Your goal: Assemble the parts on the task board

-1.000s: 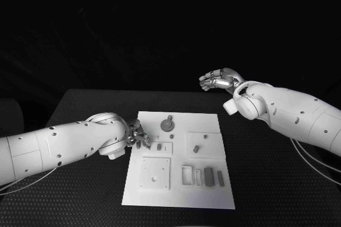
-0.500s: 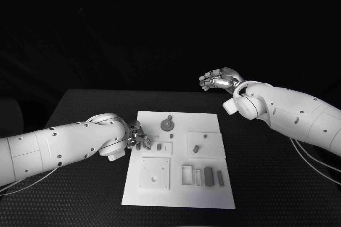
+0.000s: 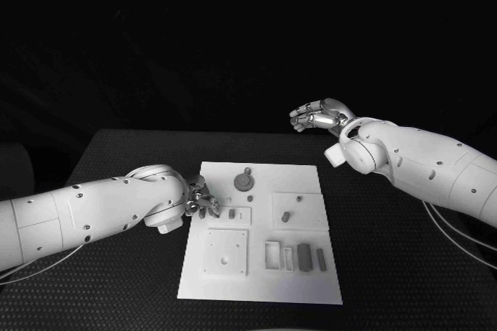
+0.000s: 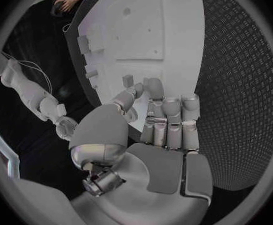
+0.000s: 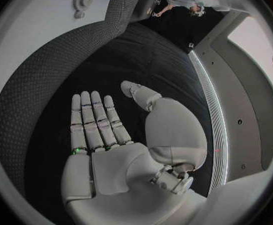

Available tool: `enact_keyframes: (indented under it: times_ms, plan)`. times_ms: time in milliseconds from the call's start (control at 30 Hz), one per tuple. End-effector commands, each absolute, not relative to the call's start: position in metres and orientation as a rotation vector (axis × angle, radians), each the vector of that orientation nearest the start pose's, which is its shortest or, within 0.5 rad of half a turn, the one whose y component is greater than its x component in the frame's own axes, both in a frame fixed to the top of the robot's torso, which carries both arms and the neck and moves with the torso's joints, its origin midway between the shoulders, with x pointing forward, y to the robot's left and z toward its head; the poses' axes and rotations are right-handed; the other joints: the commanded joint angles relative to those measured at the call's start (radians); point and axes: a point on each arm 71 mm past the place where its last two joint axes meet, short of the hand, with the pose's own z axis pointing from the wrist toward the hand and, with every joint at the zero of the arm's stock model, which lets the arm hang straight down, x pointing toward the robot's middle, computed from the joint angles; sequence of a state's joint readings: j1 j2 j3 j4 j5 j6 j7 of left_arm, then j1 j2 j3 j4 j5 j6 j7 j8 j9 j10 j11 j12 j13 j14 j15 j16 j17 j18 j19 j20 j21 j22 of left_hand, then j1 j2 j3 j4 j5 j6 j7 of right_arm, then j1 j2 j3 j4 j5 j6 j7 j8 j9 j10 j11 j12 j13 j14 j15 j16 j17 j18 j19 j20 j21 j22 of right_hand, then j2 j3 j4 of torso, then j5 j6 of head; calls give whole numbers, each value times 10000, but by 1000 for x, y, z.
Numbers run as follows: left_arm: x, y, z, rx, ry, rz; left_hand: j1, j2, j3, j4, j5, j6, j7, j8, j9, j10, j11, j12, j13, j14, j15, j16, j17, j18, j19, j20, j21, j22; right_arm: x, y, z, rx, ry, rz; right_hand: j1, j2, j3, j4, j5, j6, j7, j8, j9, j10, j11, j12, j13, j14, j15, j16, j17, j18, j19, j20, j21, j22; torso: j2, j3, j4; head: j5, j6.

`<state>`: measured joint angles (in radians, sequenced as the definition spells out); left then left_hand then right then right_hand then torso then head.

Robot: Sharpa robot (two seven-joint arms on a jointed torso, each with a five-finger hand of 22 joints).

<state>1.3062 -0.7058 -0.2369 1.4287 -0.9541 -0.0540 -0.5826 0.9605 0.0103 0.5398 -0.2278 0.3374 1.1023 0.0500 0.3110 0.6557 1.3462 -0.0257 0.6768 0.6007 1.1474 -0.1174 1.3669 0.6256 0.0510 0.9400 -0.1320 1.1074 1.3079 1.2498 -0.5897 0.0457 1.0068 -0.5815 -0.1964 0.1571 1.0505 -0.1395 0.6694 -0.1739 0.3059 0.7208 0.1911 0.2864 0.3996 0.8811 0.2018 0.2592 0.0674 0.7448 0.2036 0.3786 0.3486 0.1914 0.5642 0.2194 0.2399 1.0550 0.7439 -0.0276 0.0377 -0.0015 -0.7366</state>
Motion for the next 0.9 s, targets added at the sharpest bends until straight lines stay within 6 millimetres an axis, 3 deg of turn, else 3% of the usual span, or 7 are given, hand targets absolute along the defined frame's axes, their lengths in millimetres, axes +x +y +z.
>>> enact_keyframes:
  times_ms: [33,233,433,900]
  plan:
    - [484,186,-248,-2863,23218,-3095,-80,4,335,-283,29,410,-267,497,2461,664,-545,43,41,680,-666,63,26,157,70,-1235,61,157,586,-225,-161,6538,15860,11084,-62,-17,-32,4,34,-73,403,27,-17,87,1,-54,9,-57,11,12,-13,-170,-87,-11,-50,10,1,-1,-4,10,-9]
    - [484,180,-248,-2620,23225,-3194,-164,-85,299,-218,35,644,-357,574,2675,823,-603,228,201,842,-729,221,97,196,209,-1286,186,175,586,-224,-161,6530,15885,11105,-62,-16,-32,4,35,-74,403,28,-18,88,1,-56,9,-58,11,14,-15,-170,-86,-10,-54,14,0,6,-4,29,-26]
    - [485,176,-248,-2454,23257,-3235,-138,-282,325,-272,334,810,-393,402,2626,856,-654,391,319,1034,-783,263,62,255,381,-1342,376,185,586,-225,-162,6534,15895,11103,-63,-16,-33,4,35,-75,403,28,-19,88,0,-58,9,-60,11,14,-17,-171,-86,-10,-57,17,7,7,-9,27,-33]
    - [486,172,-249,-2009,23157,-3043,-219,-206,282,-274,393,1160,-489,334,2640,922,-741,759,532,1181,-861,527,136,296,432,-1355,522,177,586,-224,-162,6534,15898,11110,-66,-11,-36,6,37,-77,404,29,-23,89,0,-63,9,-64,12,16,-22,-171,-85,-9,-66,26,5,9,-9,18,-68]
